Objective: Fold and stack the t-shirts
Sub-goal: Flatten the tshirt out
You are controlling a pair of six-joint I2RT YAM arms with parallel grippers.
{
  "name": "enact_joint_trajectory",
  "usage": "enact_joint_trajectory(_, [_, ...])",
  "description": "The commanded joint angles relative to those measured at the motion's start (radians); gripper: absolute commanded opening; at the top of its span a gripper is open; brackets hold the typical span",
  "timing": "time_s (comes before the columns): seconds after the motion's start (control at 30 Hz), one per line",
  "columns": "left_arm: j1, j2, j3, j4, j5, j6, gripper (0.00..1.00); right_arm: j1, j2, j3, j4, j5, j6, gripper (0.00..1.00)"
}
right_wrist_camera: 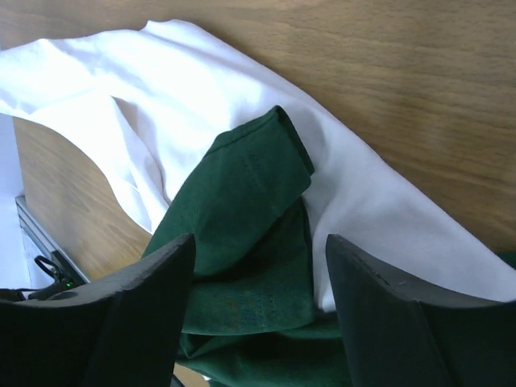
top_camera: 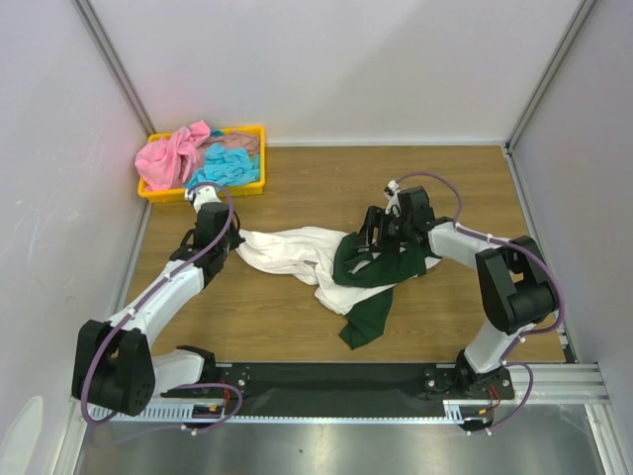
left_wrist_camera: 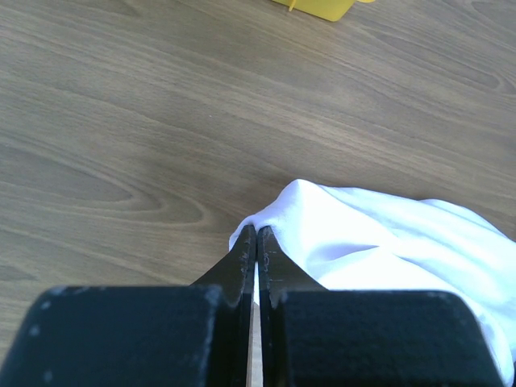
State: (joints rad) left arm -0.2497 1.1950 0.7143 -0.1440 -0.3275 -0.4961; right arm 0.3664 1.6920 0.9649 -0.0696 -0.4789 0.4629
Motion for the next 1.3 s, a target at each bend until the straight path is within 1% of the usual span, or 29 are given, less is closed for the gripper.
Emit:
enact_joint_trajectory(0.0, [0.009,-0.018,0.004,0.027,0.01,0.001,0.0,0.008,-0.003,0.008,0.005,0.008,0.042,0.69])
enact_joint_trajectory(0.1, [0.009,-0.023,0.001,0.027,0.01,0.004,0.0,0.025,-0.021,0.001,-0.007,0.028,0.045,0.62])
enact_joint_trajectory(0.13, [0.009,-0.029,-0.001,0.029,0.01,0.004,0.0,0.031,-0.025,0.005,-0.013,0.034,0.043,0.52])
enact_joint_trajectory(0.2, [0.009,-0.031,-0.006,0.032,0.011,0.005,0.0,0.042,-0.032,0.015,-0.022,0.03,0.042,0.37])
enact_joint_trajectory(0.23, [0.009,-0.032,-0.006,0.034,0.011,0.007,0.0,0.043,-0.034,0.026,-0.027,0.028,0.043,0.22])
enact_joint_trajectory(0.33, [0.009,-0.043,-0.01,0.032,0.005,0.011,0.0,0.055,-0.049,0.053,-0.022,0.017,0.051,0.0])
enact_joint_trajectory(0.47, [0.009,-0.061,-0.018,0.034,0.002,0.014,0.0,0.072,-0.075,0.103,-0.019,0.026,0.039,0.0])
enact_joint_trajectory(0.57, [0.009,-0.08,-0.029,0.041,0.002,0.013,0.0,0.088,-0.072,0.165,0.019,0.028,0.026,0.0])
enact_joint_trajectory(0.67, [0.009,-0.086,-0.035,0.044,0.001,0.011,0.0,0.109,-0.028,0.237,0.036,0.028,0.002,0.0])
enact_joint_trajectory(0.8, [0.009,-0.098,-0.042,0.047,0.002,0.007,0.0,0.131,0.047,0.392,-0.014,0.071,-0.065,0.0])
enact_joint_trajectory(0.93, [0.009,-0.113,-0.042,0.041,-0.013,0.007,0.0,0.12,0.075,0.486,-0.056,0.135,-0.116,0.0])
enact_joint_trajectory(1.03, [0.009,-0.124,-0.042,0.034,-0.05,0.004,0.0,0.094,0.054,0.529,-0.07,0.189,-0.147,0.0])
enact_joint_trajectory(1.13, [0.01,-0.149,-0.042,0.024,-0.088,-0.002,0.0,0.057,0.014,0.538,-0.078,0.252,-0.184,0.0])
enact_joint_trajectory(1.27, [0.012,-0.172,-0.038,0.024,-0.104,0.002,0.0,0.019,-0.023,0.537,-0.102,0.328,-0.248,0.0])
